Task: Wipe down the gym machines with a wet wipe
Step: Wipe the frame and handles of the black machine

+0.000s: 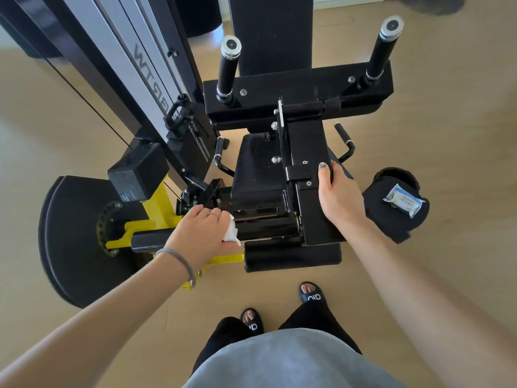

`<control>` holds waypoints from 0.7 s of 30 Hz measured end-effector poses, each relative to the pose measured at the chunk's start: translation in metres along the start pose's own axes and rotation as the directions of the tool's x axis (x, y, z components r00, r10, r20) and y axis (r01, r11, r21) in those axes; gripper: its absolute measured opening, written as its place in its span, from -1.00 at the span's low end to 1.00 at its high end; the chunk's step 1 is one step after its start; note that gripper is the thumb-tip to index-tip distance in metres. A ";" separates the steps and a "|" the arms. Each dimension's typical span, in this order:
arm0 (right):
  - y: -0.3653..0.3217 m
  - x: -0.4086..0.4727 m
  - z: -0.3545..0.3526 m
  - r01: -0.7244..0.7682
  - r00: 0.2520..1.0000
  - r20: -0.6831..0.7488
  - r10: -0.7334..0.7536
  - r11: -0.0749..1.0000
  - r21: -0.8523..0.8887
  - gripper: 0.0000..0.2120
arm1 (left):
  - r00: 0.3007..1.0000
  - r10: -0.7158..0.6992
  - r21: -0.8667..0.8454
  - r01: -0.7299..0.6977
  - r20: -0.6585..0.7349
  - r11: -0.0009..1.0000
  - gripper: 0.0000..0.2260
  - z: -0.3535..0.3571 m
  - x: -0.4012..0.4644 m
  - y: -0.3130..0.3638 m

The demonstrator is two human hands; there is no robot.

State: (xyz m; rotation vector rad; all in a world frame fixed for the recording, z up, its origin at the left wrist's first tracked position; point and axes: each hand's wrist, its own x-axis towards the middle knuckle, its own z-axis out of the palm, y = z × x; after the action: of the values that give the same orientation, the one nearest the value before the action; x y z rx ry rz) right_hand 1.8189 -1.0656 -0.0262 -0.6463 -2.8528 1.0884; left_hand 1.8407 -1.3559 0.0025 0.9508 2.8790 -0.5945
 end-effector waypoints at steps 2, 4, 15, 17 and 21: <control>0.000 0.001 0.001 0.000 1.000 -0.012 0.000 1.000 -0.009 -0.47 | 0.999 0.041 0.027 -0.041 0.019 0.999 -0.52 -0.011 0.007 0.015; 0.001 0.003 0.002 0.005 1.000 -0.020 -0.006 1.000 -0.025 -0.46 | 0.997 0.074 0.024 -0.074 -0.008 0.997 -0.63 -0.025 0.026 0.055; -0.010 -0.013 0.003 0.187 0.912 -0.268 -0.312 0.895 -0.405 -0.46 | 0.998 -0.058 0.000 0.058 0.023 0.998 -0.61 0.012 -0.024 -0.010; -0.031 -0.031 0.003 0.321 0.861 -0.267 -0.432 0.871 -0.372 -0.49 | 0.994 -0.092 0.019 0.091 0.061 0.996 -0.60 0.018 -0.045 -0.034; -0.077 -0.082 0.036 0.617 0.758 -0.039 -0.652 0.734 -0.285 -0.56 | 0.988 -0.145 -0.001 0.145 0.052 0.989 -0.62 0.009 -0.028 -0.012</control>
State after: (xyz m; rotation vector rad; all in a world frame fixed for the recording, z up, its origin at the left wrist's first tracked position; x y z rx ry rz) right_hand 1.8593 -1.1716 0.0064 0.2702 -2.7463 0.5383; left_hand 1.8559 -1.3838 0.0032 0.7184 2.9193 -0.6123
